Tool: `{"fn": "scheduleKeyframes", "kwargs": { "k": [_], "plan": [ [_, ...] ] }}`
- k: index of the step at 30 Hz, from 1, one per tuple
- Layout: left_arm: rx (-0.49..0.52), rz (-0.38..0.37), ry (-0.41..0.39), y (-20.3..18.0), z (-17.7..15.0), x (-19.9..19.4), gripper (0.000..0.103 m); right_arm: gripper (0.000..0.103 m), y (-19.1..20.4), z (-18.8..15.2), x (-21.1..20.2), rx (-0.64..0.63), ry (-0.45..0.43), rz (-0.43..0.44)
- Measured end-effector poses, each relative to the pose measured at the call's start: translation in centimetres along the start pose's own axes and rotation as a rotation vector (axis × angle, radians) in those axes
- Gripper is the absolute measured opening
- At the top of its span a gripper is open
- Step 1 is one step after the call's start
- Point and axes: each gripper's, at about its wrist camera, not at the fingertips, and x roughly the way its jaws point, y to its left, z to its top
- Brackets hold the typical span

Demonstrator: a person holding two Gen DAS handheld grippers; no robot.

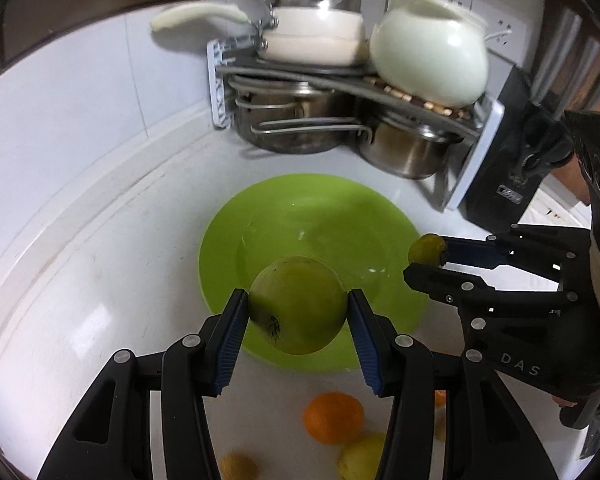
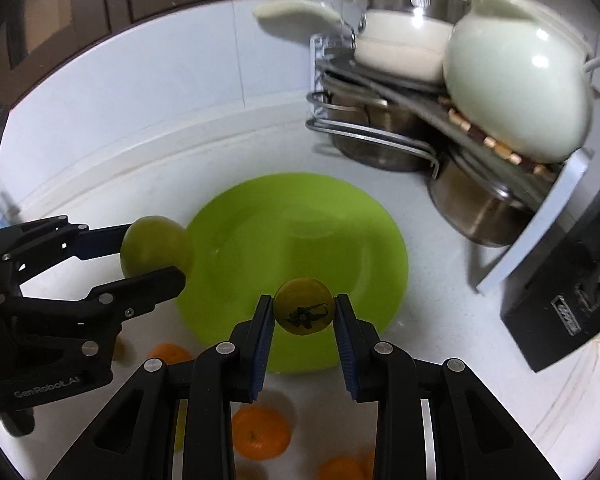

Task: Organize fruits
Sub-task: 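Carry both fruits over the green plate and lower them onto it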

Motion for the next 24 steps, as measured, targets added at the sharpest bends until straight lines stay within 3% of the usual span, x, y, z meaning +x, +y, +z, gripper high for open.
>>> {"fn": "scheduleKeyframes", "kwargs": {
  "k": [10, 24],
  "plan": [
    [0.034, 0.0, 0.1, 0.1, 0.7, 4.1, 0.05, 0.031, -1.1, 0.6, 3.6, -0.004, 0.087, 0.017],
    [0.016, -0.006, 0.155, 0.5, 0.8, 6.0, 0.05, 0.032, -1.8, 0.5, 5.9, 0.027, 0.13, 0.042]
  ]
}}
